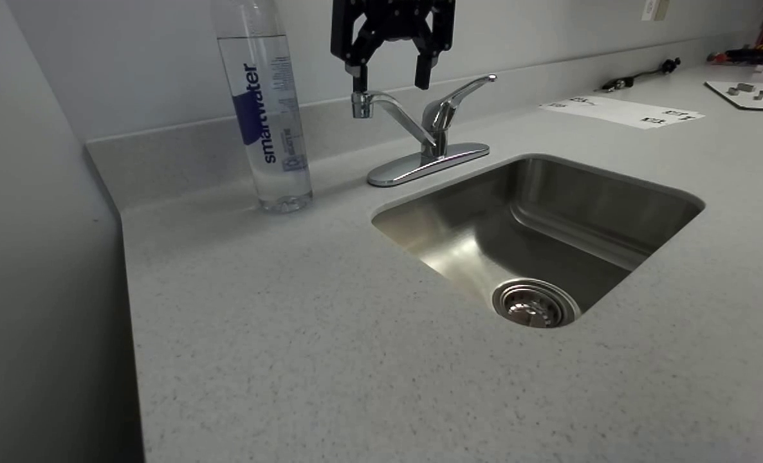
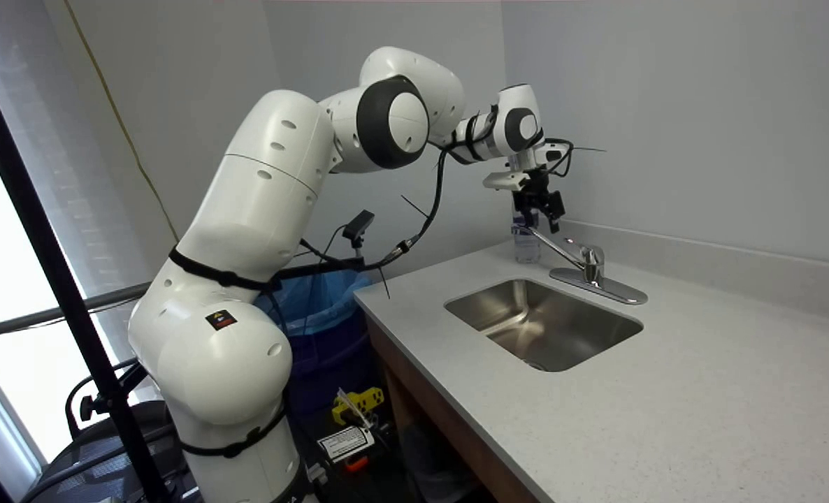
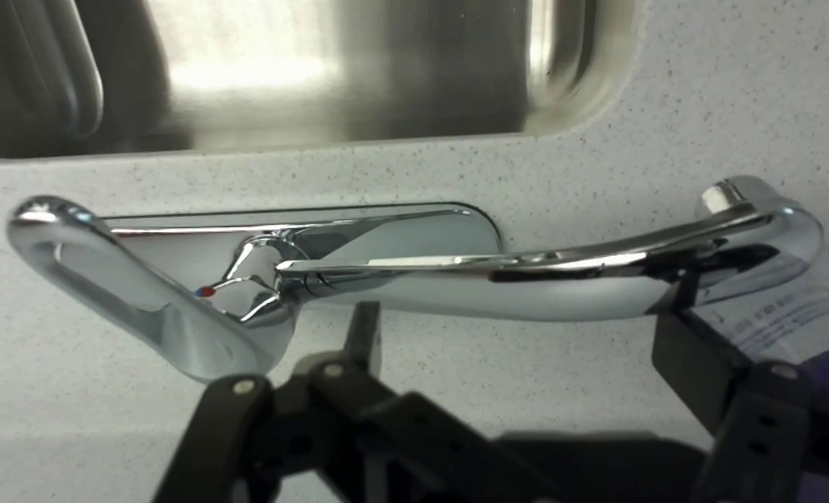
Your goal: Push the faucet to the right
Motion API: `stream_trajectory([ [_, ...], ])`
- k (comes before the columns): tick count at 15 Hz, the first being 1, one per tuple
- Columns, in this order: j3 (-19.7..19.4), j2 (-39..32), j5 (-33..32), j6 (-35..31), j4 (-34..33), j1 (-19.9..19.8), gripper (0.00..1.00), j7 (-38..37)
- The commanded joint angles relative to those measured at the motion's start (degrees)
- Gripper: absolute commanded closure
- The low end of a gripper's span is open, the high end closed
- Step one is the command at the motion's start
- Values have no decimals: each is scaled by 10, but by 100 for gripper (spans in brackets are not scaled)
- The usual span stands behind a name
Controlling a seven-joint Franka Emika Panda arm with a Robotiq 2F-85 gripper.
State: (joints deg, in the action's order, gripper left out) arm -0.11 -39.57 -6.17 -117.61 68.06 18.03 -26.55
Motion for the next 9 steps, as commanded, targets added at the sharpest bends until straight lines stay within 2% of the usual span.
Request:
stream_trajectory([
  [1,8,56,4,23,74,-1,0,20],
  [9,9,100,-2,38,133,-7,0,18],
])
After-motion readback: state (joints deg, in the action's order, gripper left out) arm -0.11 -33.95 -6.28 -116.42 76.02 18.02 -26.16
